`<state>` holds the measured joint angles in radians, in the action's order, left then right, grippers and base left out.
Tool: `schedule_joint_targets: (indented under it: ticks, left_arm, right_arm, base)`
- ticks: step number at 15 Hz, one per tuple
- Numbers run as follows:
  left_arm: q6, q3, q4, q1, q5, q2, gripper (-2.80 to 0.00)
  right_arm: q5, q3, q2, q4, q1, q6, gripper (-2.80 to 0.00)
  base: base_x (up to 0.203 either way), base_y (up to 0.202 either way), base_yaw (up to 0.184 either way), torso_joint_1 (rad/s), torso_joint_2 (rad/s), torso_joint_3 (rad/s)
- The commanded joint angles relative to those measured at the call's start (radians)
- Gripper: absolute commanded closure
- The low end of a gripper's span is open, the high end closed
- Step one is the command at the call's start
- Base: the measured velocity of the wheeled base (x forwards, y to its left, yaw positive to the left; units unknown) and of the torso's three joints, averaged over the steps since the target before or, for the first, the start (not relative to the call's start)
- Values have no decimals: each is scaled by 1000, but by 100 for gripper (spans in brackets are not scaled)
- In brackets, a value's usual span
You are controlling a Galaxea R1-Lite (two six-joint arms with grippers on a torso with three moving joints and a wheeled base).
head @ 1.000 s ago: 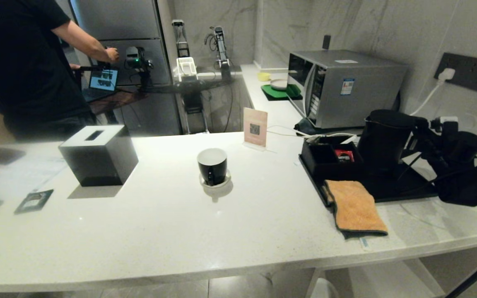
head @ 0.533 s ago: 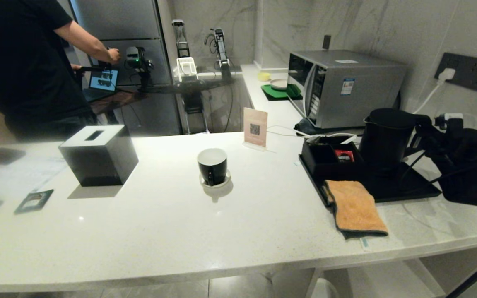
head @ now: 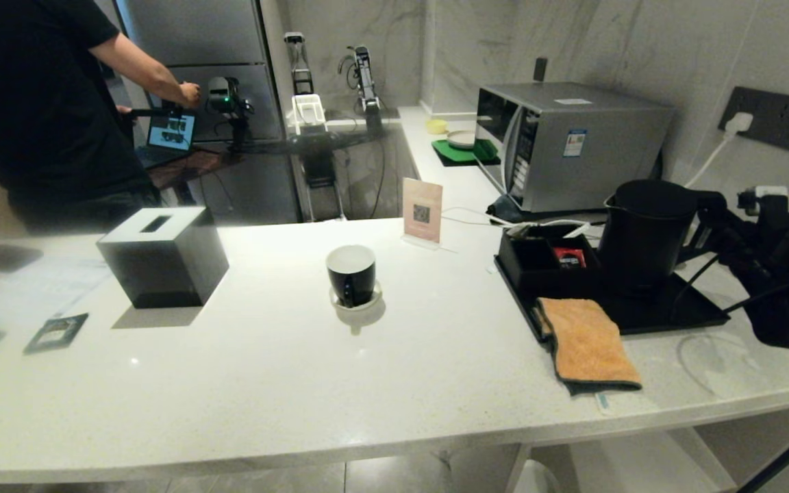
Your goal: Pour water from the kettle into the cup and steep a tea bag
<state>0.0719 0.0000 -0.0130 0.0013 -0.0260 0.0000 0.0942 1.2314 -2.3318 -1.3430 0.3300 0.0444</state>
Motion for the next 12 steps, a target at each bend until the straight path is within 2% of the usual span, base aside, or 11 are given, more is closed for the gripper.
schedule_joint_targets:
  ticks: [1, 12]
  left_arm:
    - [0, 0, -1, 0, 0, 2, 0]
    - [0, 0, -1, 0, 0, 2, 0]
  right_arm:
    - [-1, -74, 66, -13, 0, -19, 0]
    - [0, -276, 256, -7, -1, -101, 0]
  base:
    - [0, 0, 0, 0, 0, 0]
    - [0, 0, 0, 0, 0, 0]
